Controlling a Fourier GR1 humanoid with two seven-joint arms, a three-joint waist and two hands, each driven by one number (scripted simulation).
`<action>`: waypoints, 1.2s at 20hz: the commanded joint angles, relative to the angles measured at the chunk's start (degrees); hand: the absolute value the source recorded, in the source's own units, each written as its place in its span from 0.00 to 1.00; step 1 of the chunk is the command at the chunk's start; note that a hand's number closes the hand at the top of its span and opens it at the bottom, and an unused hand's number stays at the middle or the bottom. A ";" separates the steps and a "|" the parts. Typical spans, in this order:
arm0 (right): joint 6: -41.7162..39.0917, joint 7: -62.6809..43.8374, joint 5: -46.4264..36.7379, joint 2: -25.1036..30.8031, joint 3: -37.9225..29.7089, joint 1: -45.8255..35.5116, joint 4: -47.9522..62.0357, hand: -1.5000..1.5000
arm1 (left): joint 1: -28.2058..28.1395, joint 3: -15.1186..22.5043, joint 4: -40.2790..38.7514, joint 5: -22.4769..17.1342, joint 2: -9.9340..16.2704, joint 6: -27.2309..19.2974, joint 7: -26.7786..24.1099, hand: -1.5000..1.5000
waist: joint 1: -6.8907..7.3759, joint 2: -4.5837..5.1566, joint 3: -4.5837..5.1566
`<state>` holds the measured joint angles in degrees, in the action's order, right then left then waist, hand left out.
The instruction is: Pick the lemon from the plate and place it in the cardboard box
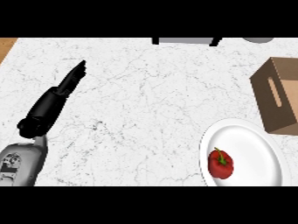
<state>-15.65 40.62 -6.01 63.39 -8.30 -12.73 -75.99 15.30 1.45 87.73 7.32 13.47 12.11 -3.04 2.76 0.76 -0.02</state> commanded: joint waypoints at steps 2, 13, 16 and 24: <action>-4.00 3.17 -9.96 4.26 7.27 -6.06 11.04 1.00 | 0.99 -0.16 0.21 -0.54 0.18 0.96 -0.40 0.50 | 1.41 0.33 -0.05; -4.40 13.12 -28.31 1.26 21.21 -20.23 32.75 0.00 | 2.40 0.28 -0.02 -0.38 0.03 1.96 0.32 0.50 | 2.54 0.72 -0.15; -5.64 20.59 -29.11 0.87 23.46 -22.42 34.91 0.00 | 2.39 -0.36 -2.38 -0.21 0.56 2.28 -1.45 0.50 | 1.87 0.76 -0.14; -16.38 22.61 -7.47 -10.31 16.32 -23.70 38.47 0.00 | 1.56 -0.01 -0.93 0.47 -0.91 0.33 -0.36 0.50 | 0.80 0.48 -0.36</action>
<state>-18.55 55.19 -22.91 58.92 11.49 -35.61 -40.78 16.72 1.49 87.21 7.60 13.18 13.16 -3.24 4.18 1.18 -0.27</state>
